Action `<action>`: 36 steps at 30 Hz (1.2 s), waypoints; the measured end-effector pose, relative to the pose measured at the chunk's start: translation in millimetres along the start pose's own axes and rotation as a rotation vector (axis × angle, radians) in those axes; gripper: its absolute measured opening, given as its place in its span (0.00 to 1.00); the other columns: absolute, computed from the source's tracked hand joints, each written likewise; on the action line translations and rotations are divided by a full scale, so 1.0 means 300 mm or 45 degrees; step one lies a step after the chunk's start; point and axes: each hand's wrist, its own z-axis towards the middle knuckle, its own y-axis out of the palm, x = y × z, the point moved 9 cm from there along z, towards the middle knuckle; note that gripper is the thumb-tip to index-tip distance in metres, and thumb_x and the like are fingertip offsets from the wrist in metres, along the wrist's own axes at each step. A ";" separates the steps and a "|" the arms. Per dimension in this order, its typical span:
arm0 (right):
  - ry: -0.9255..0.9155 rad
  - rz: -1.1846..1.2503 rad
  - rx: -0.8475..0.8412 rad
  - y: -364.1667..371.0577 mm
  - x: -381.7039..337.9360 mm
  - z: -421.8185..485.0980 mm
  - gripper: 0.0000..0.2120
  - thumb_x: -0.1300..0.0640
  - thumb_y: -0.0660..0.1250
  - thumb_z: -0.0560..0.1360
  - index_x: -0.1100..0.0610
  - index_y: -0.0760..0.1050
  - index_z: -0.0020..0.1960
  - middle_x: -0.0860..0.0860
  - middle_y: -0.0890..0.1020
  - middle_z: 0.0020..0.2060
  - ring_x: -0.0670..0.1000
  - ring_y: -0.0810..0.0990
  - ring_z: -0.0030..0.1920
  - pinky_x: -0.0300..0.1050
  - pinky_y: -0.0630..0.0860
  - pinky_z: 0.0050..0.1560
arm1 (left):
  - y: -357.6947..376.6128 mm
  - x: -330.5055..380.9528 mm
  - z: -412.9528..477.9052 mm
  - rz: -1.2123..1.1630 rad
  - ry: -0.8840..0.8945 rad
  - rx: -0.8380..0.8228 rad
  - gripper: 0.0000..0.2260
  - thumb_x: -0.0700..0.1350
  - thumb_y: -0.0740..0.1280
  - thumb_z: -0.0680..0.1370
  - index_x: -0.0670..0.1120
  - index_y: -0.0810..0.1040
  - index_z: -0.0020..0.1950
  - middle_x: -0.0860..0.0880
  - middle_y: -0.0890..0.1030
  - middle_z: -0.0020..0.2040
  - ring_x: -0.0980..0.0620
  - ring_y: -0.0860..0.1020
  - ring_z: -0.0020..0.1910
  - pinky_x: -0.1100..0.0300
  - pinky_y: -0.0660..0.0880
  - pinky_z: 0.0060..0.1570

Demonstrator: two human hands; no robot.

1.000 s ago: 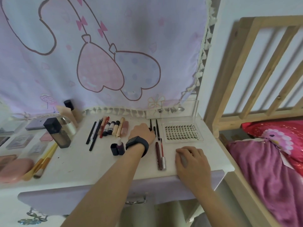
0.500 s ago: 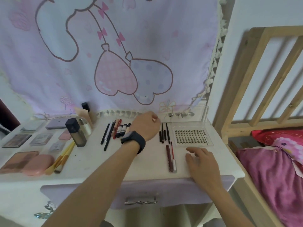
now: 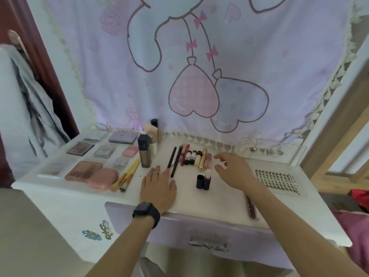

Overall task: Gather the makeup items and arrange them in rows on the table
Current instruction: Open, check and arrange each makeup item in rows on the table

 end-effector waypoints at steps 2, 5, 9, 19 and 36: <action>-0.015 -0.159 -0.165 0.047 -0.017 0.067 0.20 0.51 0.62 0.82 0.45 0.70 0.73 0.53 0.76 0.66 0.55 0.74 0.65 0.48 0.71 0.64 | 0.022 -0.011 0.005 0.030 0.007 -0.011 0.25 0.58 0.51 0.82 0.52 0.60 0.79 0.46 0.59 0.80 0.46 0.56 0.79 0.50 0.52 0.77; -0.059 -0.393 -0.371 0.113 -0.028 0.139 0.21 0.49 0.58 0.83 0.45 0.67 0.76 0.56 0.76 0.66 0.58 0.73 0.66 0.52 0.71 0.64 | 0.022 -0.017 0.010 0.019 -0.002 0.025 0.26 0.58 0.51 0.81 0.52 0.61 0.78 0.47 0.61 0.80 0.46 0.57 0.78 0.49 0.52 0.77; -0.063 -0.502 -0.371 0.161 -0.008 0.163 0.19 0.45 0.55 0.84 0.47 0.67 0.73 0.55 0.79 0.57 0.55 0.75 0.55 0.48 0.68 0.50 | 0.028 -0.017 0.006 0.000 -0.007 0.037 0.26 0.58 0.51 0.81 0.53 0.61 0.78 0.47 0.60 0.80 0.46 0.56 0.78 0.48 0.50 0.77; 0.121 -0.249 -0.150 0.103 0.033 0.169 0.12 0.48 0.57 0.85 0.52 0.69 0.63 0.54 0.81 0.54 0.53 0.78 0.47 0.46 0.70 0.43 | 0.024 -0.014 0.010 -0.038 -0.003 0.068 0.26 0.57 0.52 0.80 0.53 0.63 0.77 0.48 0.62 0.79 0.46 0.57 0.78 0.48 0.52 0.77; 0.390 1.326 0.190 0.033 0.121 -0.561 0.18 0.44 0.75 0.69 0.50 0.82 0.55 0.50 0.88 0.47 0.48 0.86 0.45 0.36 0.79 0.40 | -0.141 0.089 -0.152 -0.652 0.312 0.432 0.16 0.49 0.67 0.78 0.51 0.74 0.66 0.54 0.75 0.60 0.53 0.73 0.59 0.59 0.73 0.54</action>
